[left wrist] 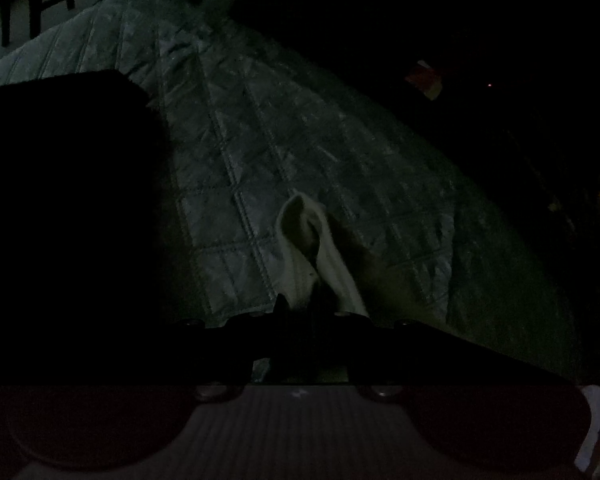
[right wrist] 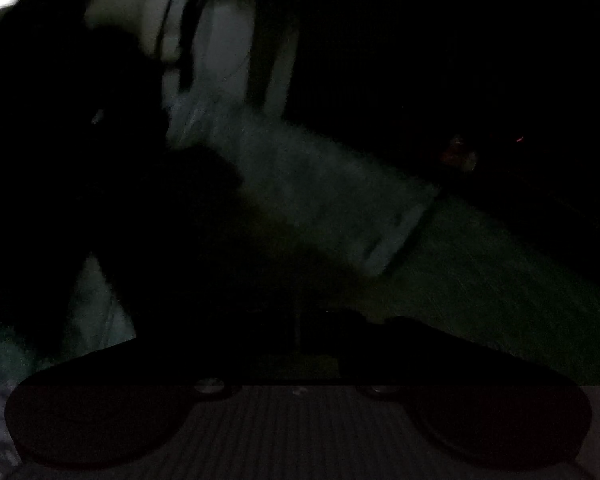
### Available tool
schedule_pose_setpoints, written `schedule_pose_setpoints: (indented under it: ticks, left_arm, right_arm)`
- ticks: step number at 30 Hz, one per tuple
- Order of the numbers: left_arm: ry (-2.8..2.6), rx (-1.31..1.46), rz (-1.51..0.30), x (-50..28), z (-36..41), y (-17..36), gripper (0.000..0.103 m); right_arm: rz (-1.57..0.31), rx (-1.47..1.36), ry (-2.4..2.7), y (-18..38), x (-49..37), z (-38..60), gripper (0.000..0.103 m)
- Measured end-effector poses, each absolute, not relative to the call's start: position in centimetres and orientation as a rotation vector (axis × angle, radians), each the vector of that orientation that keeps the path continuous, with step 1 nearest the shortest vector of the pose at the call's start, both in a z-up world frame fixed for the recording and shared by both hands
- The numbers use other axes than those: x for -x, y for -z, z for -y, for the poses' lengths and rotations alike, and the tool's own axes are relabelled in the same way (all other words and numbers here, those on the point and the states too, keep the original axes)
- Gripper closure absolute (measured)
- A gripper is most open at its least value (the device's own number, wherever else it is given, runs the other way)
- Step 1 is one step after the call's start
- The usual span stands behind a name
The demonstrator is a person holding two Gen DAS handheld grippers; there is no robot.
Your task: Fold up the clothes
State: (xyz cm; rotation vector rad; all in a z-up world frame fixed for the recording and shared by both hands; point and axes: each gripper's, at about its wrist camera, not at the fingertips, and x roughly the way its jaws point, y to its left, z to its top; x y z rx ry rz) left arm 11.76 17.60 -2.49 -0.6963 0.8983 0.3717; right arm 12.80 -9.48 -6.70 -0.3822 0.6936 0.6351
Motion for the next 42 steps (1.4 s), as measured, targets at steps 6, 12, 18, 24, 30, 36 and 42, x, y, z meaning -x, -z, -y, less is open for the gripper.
schedule_pose_setpoints:
  ticks: [6,12,18,24,30,36,42]
  left_arm:
    - [-0.308,0.682,-0.844,-12.3,-16.7,1.1,0.095]
    - [-0.195,0.534,-0.794,-12.5,-13.4,-0.9,0.095]
    - [-0.143,0.423,-0.782,-13.0,-11.0,-1.6,0.095]
    - [-0.077,0.277,-0.765,-13.3,-8.1,-2.3,0.095]
    - [0.019,0.051,-0.746,-13.0,-2.5,-2.2,0.095]
    - [0.085,-0.045,-0.769,-13.5,1.4,-0.8,0.095]
    - [0.123,-0.05,-0.784,-14.3,3.3,0.1,0.095]
  right_arm:
    - [-0.676,0.437,-0.64,8.5,-12.2,8.5,0.1]
    - [-0.674,0.462,-0.651,8.1,-11.9,8.5,0.1]
    - [-0.779,0.189,-0.64,6.6,-13.7,12.3,0.069]
    - [-0.911,-0.13,-0.562,7.1,-15.9,19.0,0.073]
    - [-0.969,-0.5,-0.535,8.8,-17.4,23.0,0.076]
    - [-0.962,-0.774,-0.454,10.9,-17.9,27.6,0.072]
    - [-0.962,-1.089,-0.436,14.2,-17.7,29.9,0.073]
